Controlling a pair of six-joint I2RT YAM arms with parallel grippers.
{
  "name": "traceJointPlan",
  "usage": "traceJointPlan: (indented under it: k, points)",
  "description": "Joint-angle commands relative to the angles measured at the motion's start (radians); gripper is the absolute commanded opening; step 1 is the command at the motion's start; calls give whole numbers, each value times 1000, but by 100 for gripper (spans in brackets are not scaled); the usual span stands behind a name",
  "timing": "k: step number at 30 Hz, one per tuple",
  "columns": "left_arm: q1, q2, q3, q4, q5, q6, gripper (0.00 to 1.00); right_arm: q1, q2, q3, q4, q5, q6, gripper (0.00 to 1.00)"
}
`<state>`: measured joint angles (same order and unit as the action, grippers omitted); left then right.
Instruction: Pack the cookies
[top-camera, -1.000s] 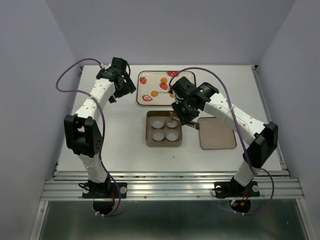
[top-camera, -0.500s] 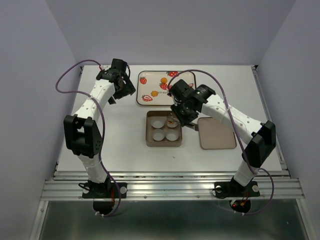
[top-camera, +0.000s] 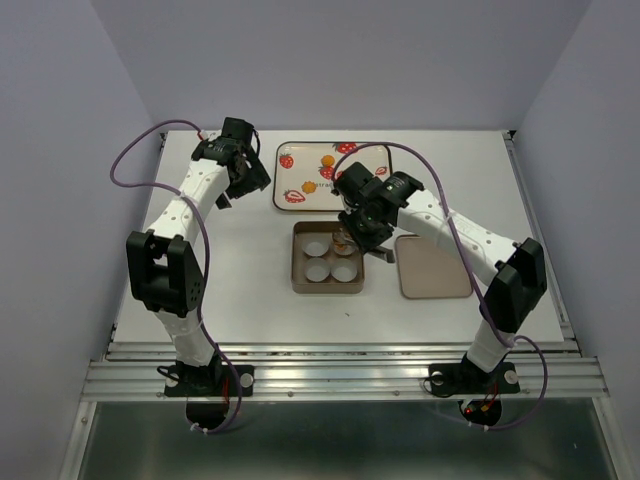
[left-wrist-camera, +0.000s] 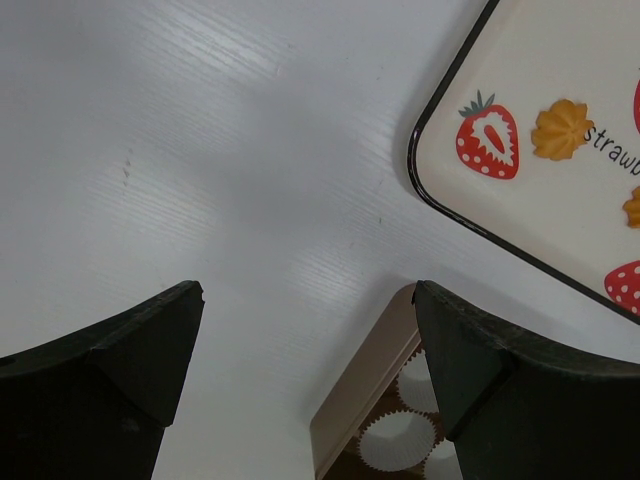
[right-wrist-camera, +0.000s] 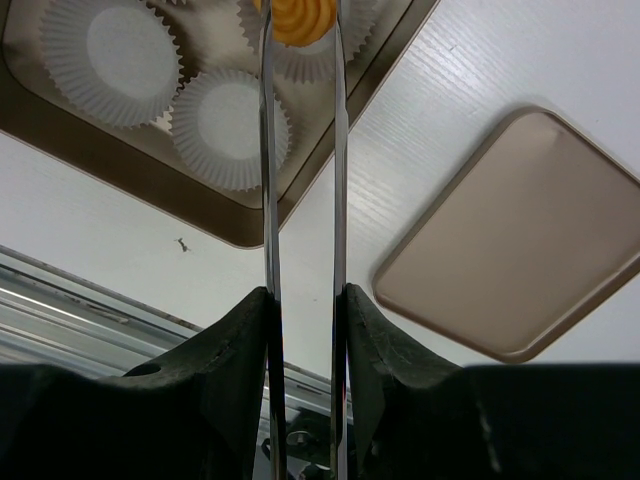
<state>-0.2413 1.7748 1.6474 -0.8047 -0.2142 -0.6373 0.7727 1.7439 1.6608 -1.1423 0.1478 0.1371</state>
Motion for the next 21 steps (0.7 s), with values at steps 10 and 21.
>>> traceJointPlan:
  k: [10,21]
  points:
    - [-6,-64,-20,-16,-30,-5,99,8,-12,-16,39,26,6,41]
    - [-6,-69,-20,-13,-34,1,99,8,16,1,65,45,7,42]
